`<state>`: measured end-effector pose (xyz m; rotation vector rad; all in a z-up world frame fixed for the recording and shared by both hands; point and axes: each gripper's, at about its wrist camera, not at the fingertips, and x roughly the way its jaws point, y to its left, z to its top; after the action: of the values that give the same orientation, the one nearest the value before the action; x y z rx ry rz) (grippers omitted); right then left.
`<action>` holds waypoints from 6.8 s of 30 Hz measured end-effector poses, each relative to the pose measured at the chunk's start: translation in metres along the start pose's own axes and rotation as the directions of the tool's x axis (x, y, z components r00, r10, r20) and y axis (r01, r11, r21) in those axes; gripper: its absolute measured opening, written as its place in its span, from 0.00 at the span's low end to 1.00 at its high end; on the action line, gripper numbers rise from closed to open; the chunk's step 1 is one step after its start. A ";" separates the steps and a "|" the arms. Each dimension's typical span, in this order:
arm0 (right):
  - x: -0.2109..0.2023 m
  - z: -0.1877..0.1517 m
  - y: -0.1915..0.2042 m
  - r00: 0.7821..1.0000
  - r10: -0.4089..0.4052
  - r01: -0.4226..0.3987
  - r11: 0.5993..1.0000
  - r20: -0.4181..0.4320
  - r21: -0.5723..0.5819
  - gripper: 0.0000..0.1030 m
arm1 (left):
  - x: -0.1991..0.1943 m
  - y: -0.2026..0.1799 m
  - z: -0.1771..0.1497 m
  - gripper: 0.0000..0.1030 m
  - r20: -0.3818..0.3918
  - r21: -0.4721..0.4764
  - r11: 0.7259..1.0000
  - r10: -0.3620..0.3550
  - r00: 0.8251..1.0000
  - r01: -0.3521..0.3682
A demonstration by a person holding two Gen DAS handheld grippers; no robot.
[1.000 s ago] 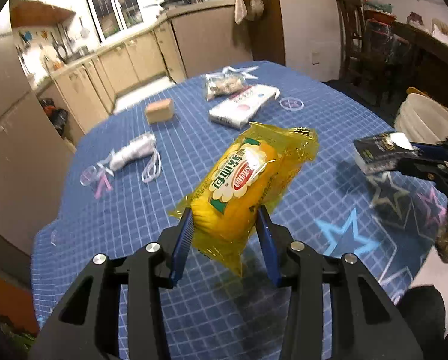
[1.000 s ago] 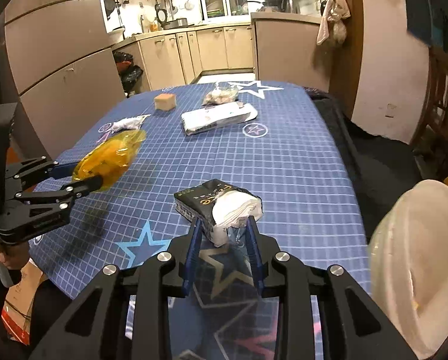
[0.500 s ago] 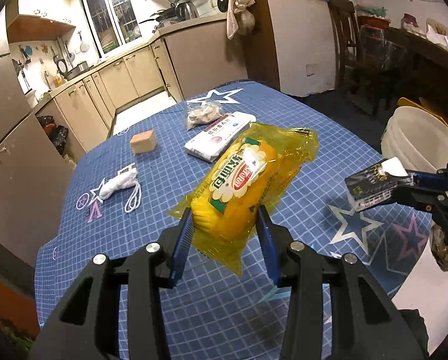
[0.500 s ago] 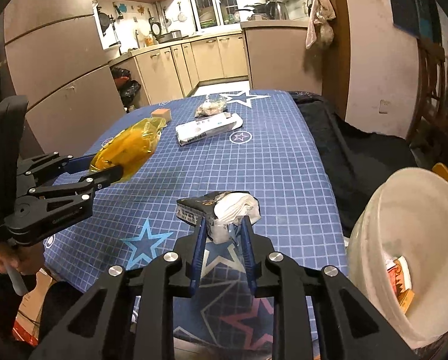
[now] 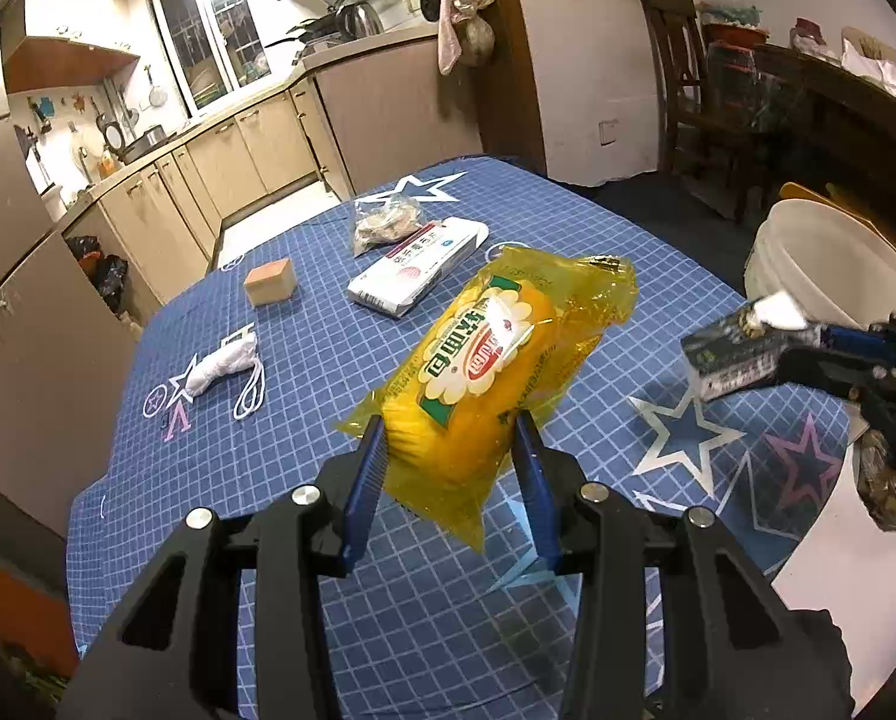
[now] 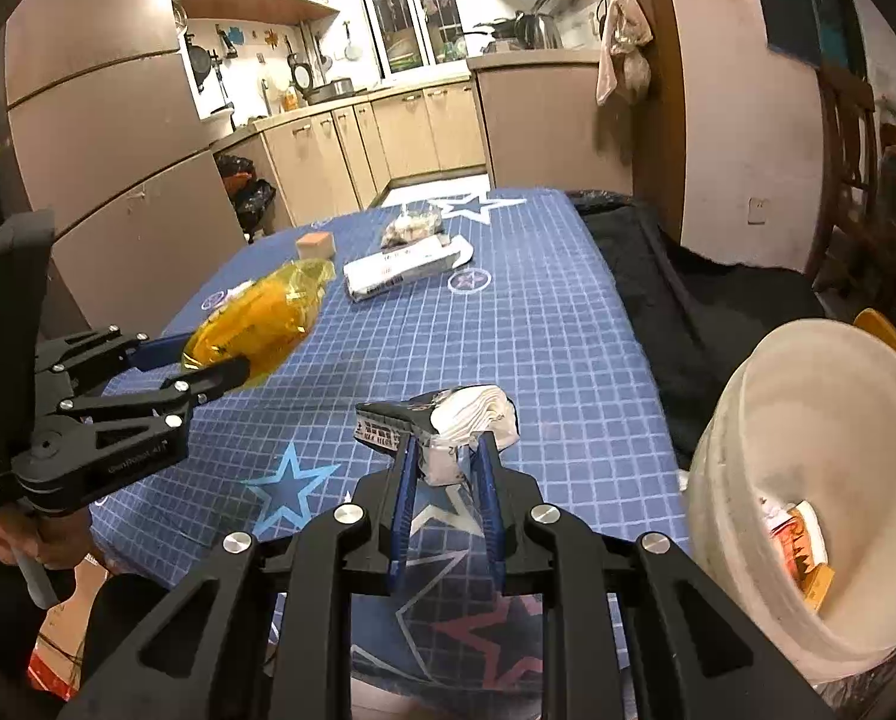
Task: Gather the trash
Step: 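Carry the snack bag and tissue pack over the white bucket with both tools, then open both tools to drop the snack bag and tissue pack into the bucket, then move both tools back over the table toward the remaining items, then grasp the white rope-tied bundle with the left tool while the right tool grasps the white medicine box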
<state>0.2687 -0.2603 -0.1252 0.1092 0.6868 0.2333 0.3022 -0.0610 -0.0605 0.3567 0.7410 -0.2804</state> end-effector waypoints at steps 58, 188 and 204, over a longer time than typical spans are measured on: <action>-0.126 -0.027 -0.270 0.890 -0.453 0.455 0.876 -0.054 0.161 0.20 | 0.043 -0.303 0.115 0.39 -0.002 0.486 0.845 -0.256 0.967 0.225; 0.184 0.125 0.052 0.980 0.020 -0.071 0.963 -0.196 -0.260 0.84 | 0.113 0.202 -0.004 0.58 -0.053 0.158 0.985 0.077 0.996 -0.068; 0.285 0.177 0.096 0.982 -0.101 0.086 0.992 -0.159 -0.095 0.95 | 0.169 0.217 0.027 0.67 -0.015 0.268 0.963 -0.035 0.999 0.037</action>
<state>0.5784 -0.1006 -0.1477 -0.0264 0.8417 0.1827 0.5185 0.1028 -0.1133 0.6022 0.7209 -0.4155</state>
